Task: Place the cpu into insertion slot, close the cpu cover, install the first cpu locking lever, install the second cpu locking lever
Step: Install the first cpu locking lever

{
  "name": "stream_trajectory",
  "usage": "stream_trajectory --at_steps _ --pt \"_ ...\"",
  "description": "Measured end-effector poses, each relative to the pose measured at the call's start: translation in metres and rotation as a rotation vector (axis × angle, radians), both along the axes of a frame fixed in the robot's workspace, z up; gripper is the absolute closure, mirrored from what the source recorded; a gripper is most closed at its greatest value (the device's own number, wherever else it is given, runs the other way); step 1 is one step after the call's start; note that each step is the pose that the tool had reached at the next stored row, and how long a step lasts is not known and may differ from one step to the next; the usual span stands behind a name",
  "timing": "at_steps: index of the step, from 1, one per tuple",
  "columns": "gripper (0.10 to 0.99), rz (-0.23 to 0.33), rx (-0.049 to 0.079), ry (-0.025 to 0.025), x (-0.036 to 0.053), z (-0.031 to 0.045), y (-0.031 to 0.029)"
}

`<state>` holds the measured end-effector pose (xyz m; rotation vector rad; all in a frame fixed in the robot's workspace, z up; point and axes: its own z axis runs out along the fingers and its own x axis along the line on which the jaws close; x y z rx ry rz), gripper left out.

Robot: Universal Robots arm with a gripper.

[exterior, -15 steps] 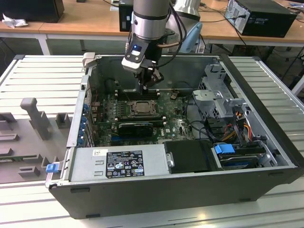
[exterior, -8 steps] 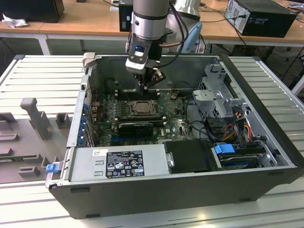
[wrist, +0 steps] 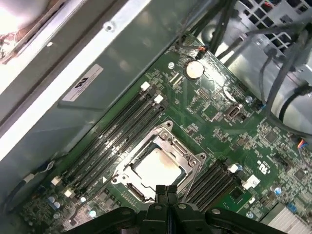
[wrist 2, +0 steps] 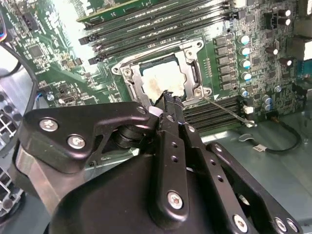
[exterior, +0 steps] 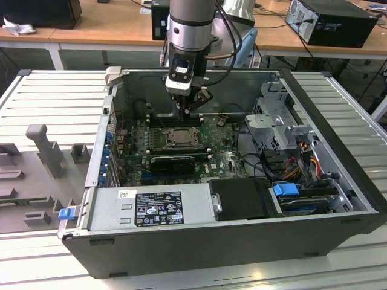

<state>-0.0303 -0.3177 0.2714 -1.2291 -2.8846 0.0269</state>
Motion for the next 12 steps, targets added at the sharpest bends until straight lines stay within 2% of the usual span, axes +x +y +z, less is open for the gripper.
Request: stream_trajectory --at_steps 1,2,3,5,12 --pt "0.98 0.002 0.0 -0.0035 0.0 -0.0002 0.0" --pt "0.98 0.004 -0.001 -0.014 0.0001 -0.0007 0.0001" --pt "0.98 0.006 -0.001 -0.0221 0.0001 -0.0012 0.0003" --pt "0.98 0.042 -0.001 -0.0221 0.0002 -0.0014 0.0003" --pt "0.98 0.279 0.002 -0.0223 0.0006 -0.0015 0.0003"
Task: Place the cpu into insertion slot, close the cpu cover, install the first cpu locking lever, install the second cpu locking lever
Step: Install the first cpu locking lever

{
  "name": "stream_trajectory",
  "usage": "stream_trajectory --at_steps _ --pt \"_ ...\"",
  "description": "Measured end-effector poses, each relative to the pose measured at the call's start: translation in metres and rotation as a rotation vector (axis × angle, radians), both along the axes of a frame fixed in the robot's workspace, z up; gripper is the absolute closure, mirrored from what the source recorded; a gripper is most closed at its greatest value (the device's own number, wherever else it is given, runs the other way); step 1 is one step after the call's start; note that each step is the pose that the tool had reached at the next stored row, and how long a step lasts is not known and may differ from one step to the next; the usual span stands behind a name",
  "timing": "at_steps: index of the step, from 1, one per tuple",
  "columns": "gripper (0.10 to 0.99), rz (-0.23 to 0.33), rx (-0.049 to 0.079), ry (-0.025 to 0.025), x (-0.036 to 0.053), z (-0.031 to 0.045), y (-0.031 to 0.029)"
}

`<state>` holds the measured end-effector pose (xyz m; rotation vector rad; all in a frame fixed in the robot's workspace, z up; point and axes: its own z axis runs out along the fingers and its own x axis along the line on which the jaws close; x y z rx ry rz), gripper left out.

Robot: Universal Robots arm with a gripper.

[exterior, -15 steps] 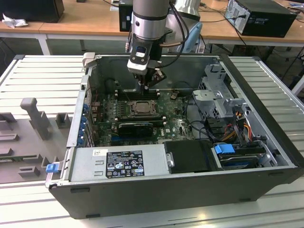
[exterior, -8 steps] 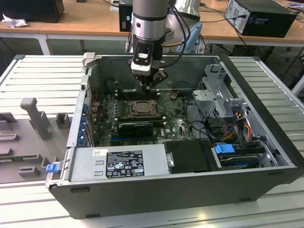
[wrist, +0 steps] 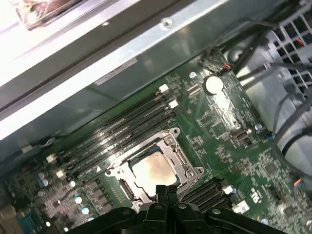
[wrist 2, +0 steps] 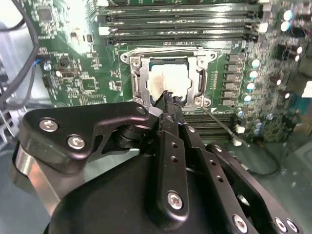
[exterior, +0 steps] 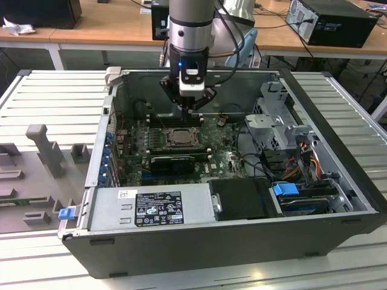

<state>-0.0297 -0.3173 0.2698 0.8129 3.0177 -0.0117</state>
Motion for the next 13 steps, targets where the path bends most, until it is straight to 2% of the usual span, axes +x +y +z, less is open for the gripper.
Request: stream_trajectory --at_steps 13 --pt "0.98 0.309 0.0 0.0 0.0 0.0 0.0"
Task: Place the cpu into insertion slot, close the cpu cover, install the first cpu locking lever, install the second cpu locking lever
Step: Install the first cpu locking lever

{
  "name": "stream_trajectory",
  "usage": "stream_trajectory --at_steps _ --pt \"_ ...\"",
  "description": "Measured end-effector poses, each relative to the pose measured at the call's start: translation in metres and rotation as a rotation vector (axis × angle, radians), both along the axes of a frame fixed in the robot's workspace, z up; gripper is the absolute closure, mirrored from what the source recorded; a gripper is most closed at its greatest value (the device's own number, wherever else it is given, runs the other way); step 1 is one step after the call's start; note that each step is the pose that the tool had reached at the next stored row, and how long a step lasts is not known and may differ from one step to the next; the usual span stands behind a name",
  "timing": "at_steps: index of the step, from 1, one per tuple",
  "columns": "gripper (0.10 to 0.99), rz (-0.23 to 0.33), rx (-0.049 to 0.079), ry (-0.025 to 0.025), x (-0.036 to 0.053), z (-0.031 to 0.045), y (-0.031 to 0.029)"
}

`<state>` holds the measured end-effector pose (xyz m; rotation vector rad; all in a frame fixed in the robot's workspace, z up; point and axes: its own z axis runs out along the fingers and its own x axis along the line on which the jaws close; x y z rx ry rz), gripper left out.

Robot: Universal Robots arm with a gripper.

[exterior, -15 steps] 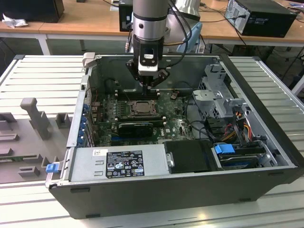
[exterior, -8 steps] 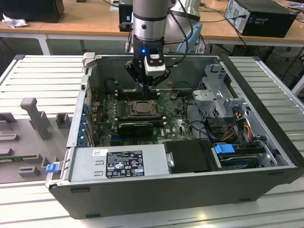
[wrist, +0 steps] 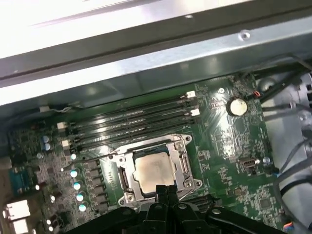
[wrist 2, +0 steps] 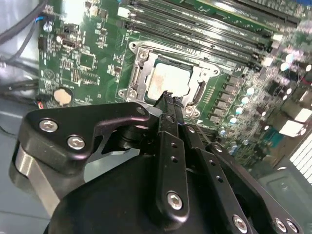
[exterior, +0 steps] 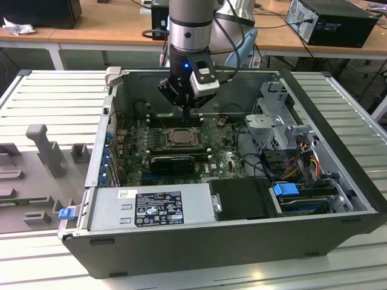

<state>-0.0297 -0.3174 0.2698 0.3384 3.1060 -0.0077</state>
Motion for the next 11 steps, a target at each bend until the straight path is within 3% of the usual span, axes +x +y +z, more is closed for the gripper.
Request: stream_trajectory --at_steps 6,9,11 --pt "0.98 0.115 0.001 0.0 -0.0009 -0.0012 0.0" --pt "0.98 0.13 0.003 0.0008 -0.0147 -0.0026 0.0001" --pt "0.98 0.189 0.003 0.0043 -0.015 -0.004 0.0"
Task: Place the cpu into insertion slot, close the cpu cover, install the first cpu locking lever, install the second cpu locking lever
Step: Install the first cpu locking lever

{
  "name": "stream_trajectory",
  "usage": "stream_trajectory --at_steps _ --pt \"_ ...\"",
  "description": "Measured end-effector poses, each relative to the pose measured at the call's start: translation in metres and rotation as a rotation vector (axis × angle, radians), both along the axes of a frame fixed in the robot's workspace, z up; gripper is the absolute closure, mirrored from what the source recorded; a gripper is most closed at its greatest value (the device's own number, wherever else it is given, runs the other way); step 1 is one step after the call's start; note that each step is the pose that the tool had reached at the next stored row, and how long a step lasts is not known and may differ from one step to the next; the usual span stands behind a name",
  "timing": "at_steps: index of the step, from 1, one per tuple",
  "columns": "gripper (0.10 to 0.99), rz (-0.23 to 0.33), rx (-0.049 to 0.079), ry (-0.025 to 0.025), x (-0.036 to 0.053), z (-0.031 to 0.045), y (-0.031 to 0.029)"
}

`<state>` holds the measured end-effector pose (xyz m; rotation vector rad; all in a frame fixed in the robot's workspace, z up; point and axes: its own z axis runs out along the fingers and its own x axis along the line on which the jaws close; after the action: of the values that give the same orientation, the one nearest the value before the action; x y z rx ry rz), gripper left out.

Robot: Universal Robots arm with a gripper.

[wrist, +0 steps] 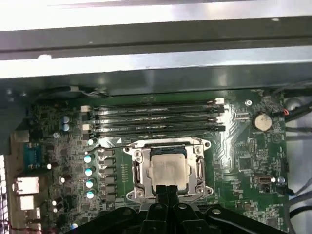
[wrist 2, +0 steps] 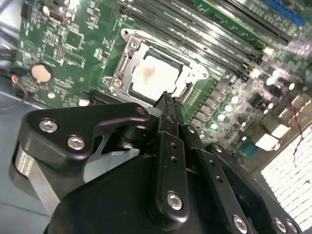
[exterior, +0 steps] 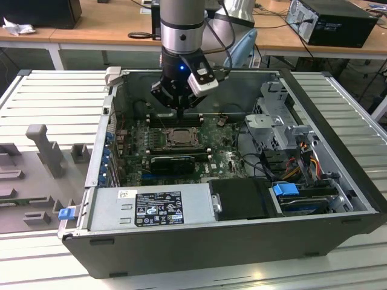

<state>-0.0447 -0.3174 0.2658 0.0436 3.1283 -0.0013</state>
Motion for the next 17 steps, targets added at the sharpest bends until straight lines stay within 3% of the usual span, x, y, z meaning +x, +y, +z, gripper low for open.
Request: stream_trajectory --at_steps 2,3,6,11,13,17 --pt "0.98 0.044 0.0 0.0011 -0.0015 -0.0009 -0.0001" --pt "0.98 0.046 0.001 0.001 -0.0064 -0.001 0.0" --pt "0.98 0.046 0.002 0.001 -0.0335 -0.0011 0.0" --pt "0.98 0.046 0.003 0.001 -0.0531 -0.0011 0.0004" --pt "0.98 0.046 0.003 0.0008 -0.0651 -0.0016 0.0022" --pt "0.98 0.046 0.003 0.001 -0.0686 -0.0026 0.0112"
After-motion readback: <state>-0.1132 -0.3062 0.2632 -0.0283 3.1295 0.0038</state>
